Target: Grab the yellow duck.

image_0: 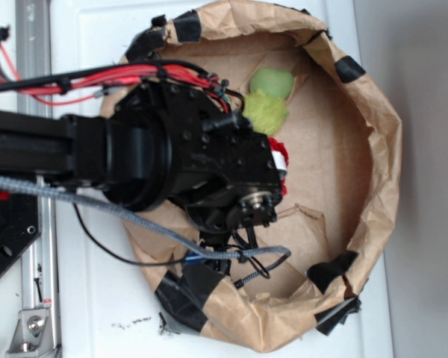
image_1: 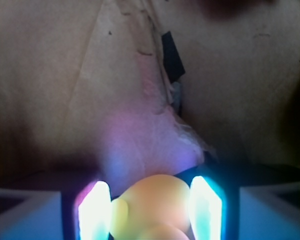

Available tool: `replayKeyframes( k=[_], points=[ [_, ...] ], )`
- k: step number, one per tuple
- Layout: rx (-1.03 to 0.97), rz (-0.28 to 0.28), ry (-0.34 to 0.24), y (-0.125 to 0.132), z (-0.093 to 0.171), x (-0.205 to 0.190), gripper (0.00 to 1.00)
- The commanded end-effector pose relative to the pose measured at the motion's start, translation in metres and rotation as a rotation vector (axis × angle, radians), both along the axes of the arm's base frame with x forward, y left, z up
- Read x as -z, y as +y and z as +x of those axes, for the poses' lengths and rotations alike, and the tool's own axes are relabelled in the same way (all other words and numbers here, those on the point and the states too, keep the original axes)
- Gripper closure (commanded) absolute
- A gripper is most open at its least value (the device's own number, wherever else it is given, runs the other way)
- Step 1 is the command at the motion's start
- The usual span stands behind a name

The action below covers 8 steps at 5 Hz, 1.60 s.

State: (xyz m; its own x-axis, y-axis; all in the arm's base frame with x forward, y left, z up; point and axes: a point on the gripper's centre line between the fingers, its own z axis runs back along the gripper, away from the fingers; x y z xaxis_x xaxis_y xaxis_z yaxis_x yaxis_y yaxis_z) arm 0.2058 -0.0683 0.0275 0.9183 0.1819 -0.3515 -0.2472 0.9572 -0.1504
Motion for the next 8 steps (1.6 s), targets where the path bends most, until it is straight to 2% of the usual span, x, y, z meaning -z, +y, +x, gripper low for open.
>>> replayKeyframes(
  k=[1, 2, 3, 4, 5, 6, 7, 8],
  points=[
    [0.048, 0.061, -0.099, 0.009, 0.002, -0.033, 1.00],
    [0.014, 0.112, -0.178, 0.033, 0.014, -0.065, 1.00],
    [-0.013, 0.149, -0.299, 0.051, 0.032, -0.099, 1.00],
    [0.000, 0.174, -0.400, 0.054, 0.056, -0.124, 1.00],
    [0.067, 0.176, -0.413, 0.048, 0.061, -0.127, 1.00],
    [0.151, 0.267, -0.348, 0.035, 0.060, -0.135, 1.00],
    [0.015, 0.332, -0.390, 0.025, 0.053, -0.142, 1.00],
    [-0.031, 0.315, -0.412, 0.022, 0.047, -0.140, 1.00]
  ],
)
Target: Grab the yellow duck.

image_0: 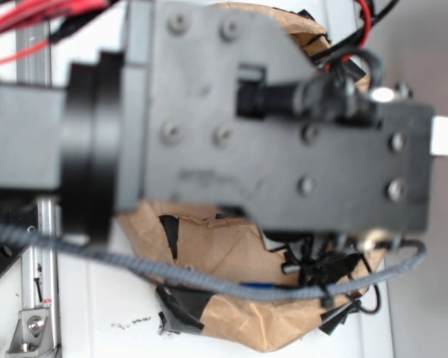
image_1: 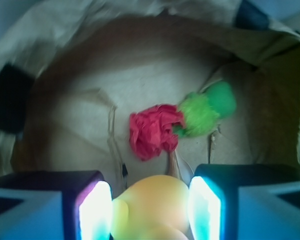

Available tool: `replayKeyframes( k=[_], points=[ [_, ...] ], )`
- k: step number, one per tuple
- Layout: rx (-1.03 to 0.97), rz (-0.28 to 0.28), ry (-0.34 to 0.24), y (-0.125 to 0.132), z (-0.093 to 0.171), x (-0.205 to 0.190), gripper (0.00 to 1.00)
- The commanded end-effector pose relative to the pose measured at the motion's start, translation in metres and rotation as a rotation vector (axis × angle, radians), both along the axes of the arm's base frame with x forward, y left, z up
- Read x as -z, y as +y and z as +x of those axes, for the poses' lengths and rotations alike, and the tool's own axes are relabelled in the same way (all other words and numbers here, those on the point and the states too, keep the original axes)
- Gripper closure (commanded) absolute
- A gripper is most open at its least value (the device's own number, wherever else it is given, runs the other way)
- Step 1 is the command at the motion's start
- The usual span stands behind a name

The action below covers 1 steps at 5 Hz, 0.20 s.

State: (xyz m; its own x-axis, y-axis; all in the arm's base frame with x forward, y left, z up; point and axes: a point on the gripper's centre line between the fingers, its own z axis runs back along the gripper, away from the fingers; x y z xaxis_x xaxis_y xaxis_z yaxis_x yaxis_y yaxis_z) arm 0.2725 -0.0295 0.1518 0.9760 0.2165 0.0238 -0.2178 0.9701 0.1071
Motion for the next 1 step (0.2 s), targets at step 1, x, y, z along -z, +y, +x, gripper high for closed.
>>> replayKeyframes(
  k=[1],
  points=[
    [-0.117, -0.035, -0.071, -0.0161, -0.0266, -0.0136, 1.00]
  ],
)
